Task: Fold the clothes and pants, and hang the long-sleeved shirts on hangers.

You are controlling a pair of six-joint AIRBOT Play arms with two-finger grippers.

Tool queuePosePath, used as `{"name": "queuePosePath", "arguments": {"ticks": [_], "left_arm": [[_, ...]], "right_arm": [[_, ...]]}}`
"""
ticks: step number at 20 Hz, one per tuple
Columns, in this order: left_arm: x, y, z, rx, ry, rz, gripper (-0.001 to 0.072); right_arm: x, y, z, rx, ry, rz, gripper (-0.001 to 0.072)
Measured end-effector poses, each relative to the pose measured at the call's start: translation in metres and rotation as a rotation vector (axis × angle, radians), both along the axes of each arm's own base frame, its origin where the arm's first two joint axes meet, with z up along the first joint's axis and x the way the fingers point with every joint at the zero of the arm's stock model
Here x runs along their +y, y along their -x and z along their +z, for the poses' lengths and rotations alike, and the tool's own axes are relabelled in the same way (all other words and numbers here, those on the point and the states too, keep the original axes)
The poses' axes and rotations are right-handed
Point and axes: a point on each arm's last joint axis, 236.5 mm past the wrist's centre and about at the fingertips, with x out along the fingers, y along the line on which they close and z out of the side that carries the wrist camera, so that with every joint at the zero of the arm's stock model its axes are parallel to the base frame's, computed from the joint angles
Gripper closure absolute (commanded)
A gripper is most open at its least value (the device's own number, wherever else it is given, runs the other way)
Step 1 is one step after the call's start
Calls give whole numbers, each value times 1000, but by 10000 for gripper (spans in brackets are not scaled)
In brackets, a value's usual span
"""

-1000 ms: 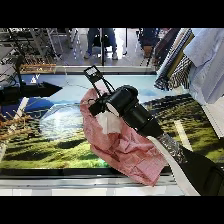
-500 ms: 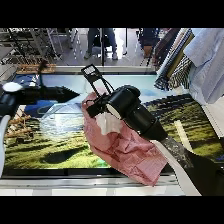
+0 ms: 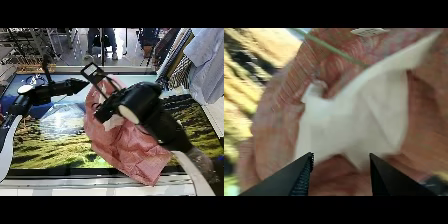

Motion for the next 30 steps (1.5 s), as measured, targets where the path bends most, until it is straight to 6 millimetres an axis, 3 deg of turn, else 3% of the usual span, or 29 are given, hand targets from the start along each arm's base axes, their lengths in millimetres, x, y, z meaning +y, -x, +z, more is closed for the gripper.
{"name": "queuePosePath", "arguments": {"ticks": [4, 7, 9, 12, 14, 18, 23, 26, 28, 29, 30], "left_arm": [[5, 8, 15, -73, 63, -39, 696], [5, 10, 15, -88, 82, -53, 697], [4, 10, 14, -90, 87, -60, 697], [3, 11, 14, -94, 92, -65, 697], [3, 11, 14, -94, 94, -66, 697], [3, 11, 15, -96, 95, -66, 697], [3, 12, 15, -97, 95, -67, 697], [3, 12, 15, -97, 95, -67, 697], [3, 12, 15, -97, 95, -67, 697], [3, 12, 15, -96, 96, -68, 697], [3, 12, 15, -95, 96, -68, 697]], "right_arm": [[-65, -41, 56, -239, 116, -24, 223], [-96, -75, 68, -325, 176, -14, 118], [-89, -93, 58, -347, 216, 94, 55], [-55, -116, 36, -401, 272, 305, 53], [-46, -130, 20, -419, 325, 378, 58], [-39, -130, 13, -409, 304, 412, 74], [-54, -112, 42, -327, 29, 179, 47], [-77, -118, 27, -212, -98, -16, 51], [-88, -130, 9, -158, -141, -107, 95], [-93, -138, -2, -134, -153, -141, 160], [-94, -145, -9, -127, -168, -164, 312]]}}
